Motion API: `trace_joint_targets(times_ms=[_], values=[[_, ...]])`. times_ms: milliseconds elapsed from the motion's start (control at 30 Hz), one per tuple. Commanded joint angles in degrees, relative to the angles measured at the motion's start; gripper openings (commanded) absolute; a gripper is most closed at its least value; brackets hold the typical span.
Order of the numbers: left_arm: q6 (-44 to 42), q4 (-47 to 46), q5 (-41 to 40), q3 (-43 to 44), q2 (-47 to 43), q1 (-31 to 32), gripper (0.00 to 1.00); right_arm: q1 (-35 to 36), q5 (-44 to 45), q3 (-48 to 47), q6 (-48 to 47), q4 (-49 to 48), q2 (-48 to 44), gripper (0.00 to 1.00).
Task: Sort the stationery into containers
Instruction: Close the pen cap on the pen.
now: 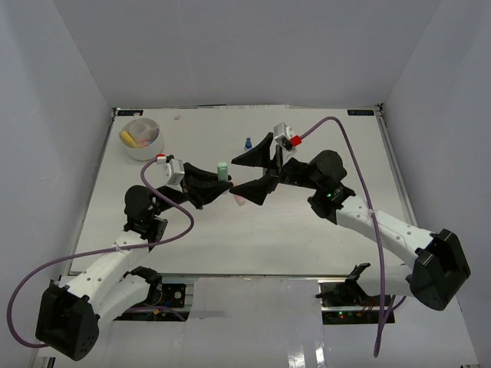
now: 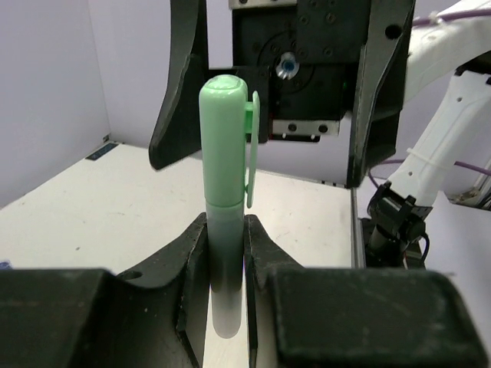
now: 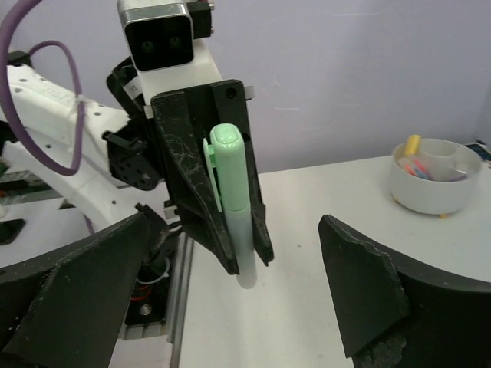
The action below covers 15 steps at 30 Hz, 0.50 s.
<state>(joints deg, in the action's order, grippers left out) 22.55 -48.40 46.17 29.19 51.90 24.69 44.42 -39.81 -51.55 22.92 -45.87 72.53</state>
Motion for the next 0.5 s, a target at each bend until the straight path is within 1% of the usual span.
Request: trace_joint_targets(times_ms=[0,33,67,100,167,200,233,300,333,367,400,433,467], values=[[-4.0,7.0,0.8,3.4,-1.3,-0.3,0.03,-1.4,5.9,-0.6,-8.7,10.6,-5.2,0.98],[-4.4,8.1,1.4,3.9,-1.1,-0.3,0.02,-1.5,6.6,-1.1,-10.1,12.6,-5.7,0.96],[-4.8,9.2,2.0,4.3,-0.8,-0.3,0.02,-2.0,7.4,-2.4,-11.7,14.7,-6.3,0.91],[-5.1,10.9,2.5,4.7,-0.4,-0.3,0.02,-2.1,7.7,-3.2,-13.9,17.9,-6.7,0.90],[-5.6,12.9,4.7,5.8,0.3,-0.3,0.02,-2.4,7.9,-6.7,-16.0,20.9,-7.1,0.90],[-5.6,13.4,5.5,6.4,0.9,-0.3,0.02,-2.4,7.8,-8.3,-17.8,24.7,-6.4,0.90],[-5.7,13.9,6.2,6.8,1.4,-0.3,0.02,-2.4,7.6,-10.0,-18.6,26.4,-5.8,0.90],[-6.1,15.8,8.2,7.5,2.4,-0.3,0.02,-2.5,6.1,-14.1,-19.5,28.6,-4.1,0.95],[-6.4,16.8,8.9,8.3,2.7,-0.3,0.02,-2.5,4.9,-16.1,-19.8,28.8,-3.5,0.98],[-6.5,16.8,9.3,8.6,2.9,-0.3,0.02,-2.5,4.3,-16.1,-19.9,28.9,-3.1,1.00],[-6.6,17.5,9.5,8.7,3.4,-0.3,0.02,-2.4,3.7,-18.3,-20.0,29.2,-2.0,0.99],[-6.6,17.6,9.6,8.9,3.5,-0.3,0.02,-2.4,3.1,-19.5,-20.0,30.2,-1.3,0.93],[-6.6,17.7,9.7,9.0,3.6,-0.3,0.02,-2.5,2.1,-20.4,-20.1,30.7,-0.8,0.92]])
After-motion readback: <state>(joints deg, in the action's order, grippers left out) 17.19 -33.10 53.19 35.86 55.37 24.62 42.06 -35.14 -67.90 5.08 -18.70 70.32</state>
